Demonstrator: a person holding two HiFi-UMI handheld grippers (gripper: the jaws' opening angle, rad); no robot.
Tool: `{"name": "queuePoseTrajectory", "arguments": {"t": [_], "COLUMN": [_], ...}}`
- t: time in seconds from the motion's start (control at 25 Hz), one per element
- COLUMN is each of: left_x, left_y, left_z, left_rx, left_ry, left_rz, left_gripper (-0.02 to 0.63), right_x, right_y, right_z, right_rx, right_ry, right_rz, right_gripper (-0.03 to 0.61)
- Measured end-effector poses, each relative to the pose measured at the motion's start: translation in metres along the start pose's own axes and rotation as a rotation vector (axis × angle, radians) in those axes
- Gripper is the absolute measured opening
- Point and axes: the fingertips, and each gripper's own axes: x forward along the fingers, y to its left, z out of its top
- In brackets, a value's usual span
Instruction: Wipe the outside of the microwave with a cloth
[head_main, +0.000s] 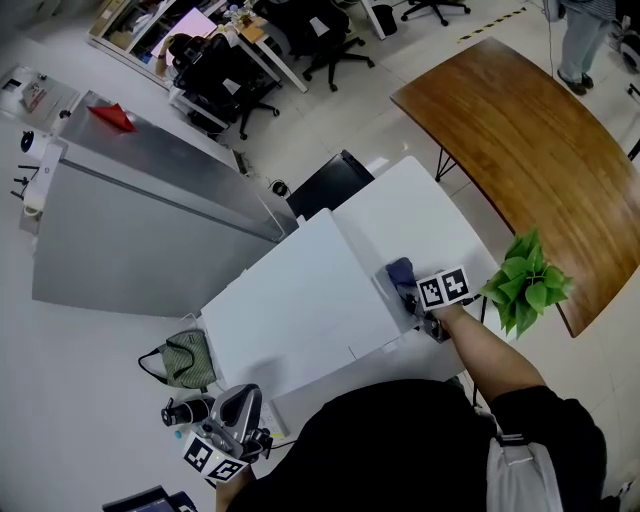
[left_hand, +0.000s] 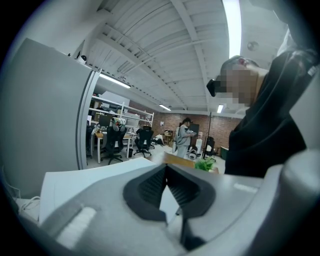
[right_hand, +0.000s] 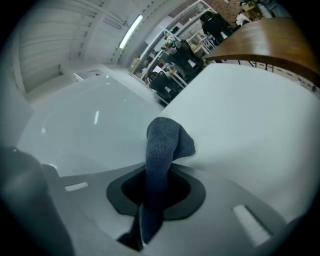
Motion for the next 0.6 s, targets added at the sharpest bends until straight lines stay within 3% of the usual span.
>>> {"name": "queuePoseTrajectory", "arguments": {"t": [0.08,0.2,0.32,0.48,0.6], "left_x": [0.002,0.008,0.016,0.025,0.027], "left_y": [0.000,0.000,-0.003,-0.004,-0.007], "left_z": [0.000,-0.001,-0.002,-0.004,-0.002], "left_rx": [-0.003,-0.008,-0.009,-0.007,-0.005], "left_ry": [-0.001,0.004,0.012,0.022,0.022], "left_rz": [-0.007,-0.019,-0.044,-0.069,-0.073], "left_gripper": [0.002,0.002,0.002,0.002,0.002], "right_x": [-0.034,-0.099,-0.143,-0.145,-0.118], "right_y": [0.040,0.115,0.161,0.162,0.127], "right_z": [0.015,0.037,0.035,0.028,0.012], "right_rx": [-0.035,-0.078,-0.090,-0.072,-0.026], "right_ry": [-0.094,-0.275,-0.364,-0.369,-0.301], "right_rz": [0.078,0.282,0.442,0.499,0.423], "right_gripper": [0.046,0.046,0.048,0.048,0.046]}}
